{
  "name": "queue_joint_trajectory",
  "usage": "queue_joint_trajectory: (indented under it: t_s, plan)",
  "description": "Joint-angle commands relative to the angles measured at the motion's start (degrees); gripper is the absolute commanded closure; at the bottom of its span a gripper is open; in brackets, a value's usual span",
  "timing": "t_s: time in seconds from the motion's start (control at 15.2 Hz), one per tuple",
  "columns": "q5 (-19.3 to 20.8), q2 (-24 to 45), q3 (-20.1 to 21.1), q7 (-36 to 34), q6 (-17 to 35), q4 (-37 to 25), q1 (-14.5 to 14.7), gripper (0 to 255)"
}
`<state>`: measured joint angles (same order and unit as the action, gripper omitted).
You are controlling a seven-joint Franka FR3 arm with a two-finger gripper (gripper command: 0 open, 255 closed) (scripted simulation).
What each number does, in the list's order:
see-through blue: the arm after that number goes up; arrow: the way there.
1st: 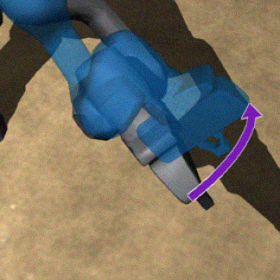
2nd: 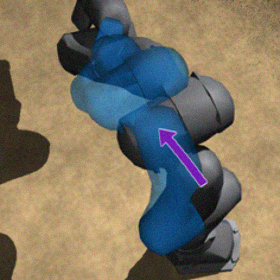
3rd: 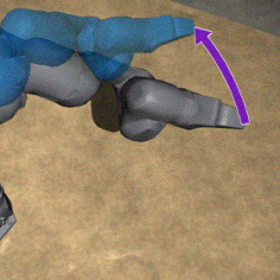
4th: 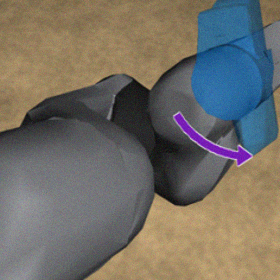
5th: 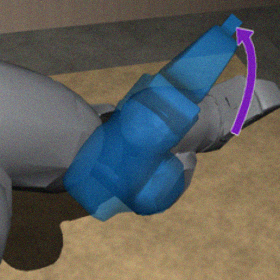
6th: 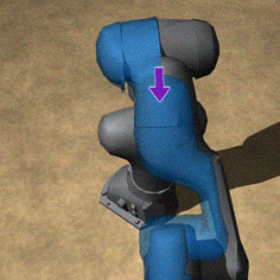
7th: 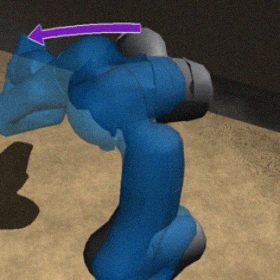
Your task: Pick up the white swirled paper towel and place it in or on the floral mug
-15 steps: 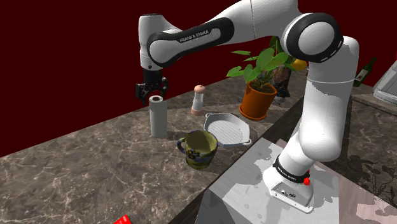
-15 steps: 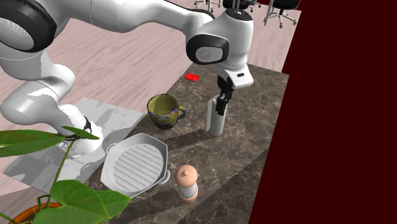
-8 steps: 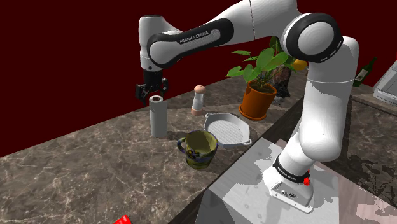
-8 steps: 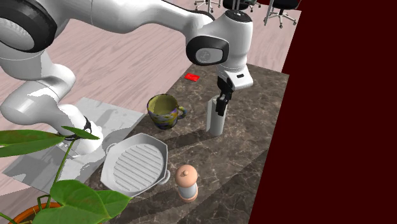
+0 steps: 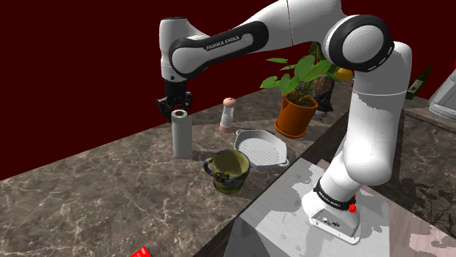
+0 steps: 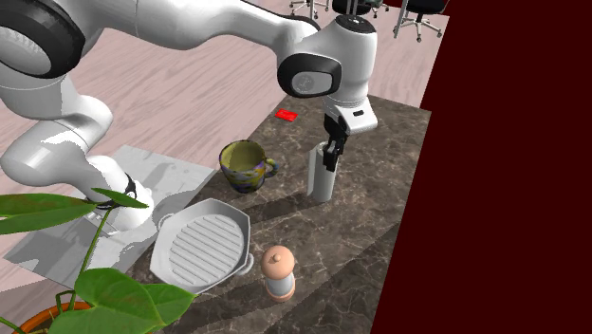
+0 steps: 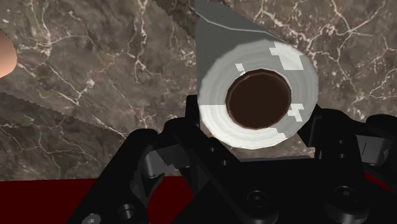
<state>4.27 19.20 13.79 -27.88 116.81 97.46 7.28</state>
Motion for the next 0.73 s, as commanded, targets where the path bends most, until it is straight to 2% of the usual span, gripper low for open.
queue_joint_trajectory:
  t_s: [0.0, 0.66]
  plan:
    - [0.0, 0.0, 0.0, 0.0, 0.0, 0.0, 0.0, 255]
    - [-0.5, -1.7, 0.2, 0.3, -6.3, -4.6, 0.0, 255]
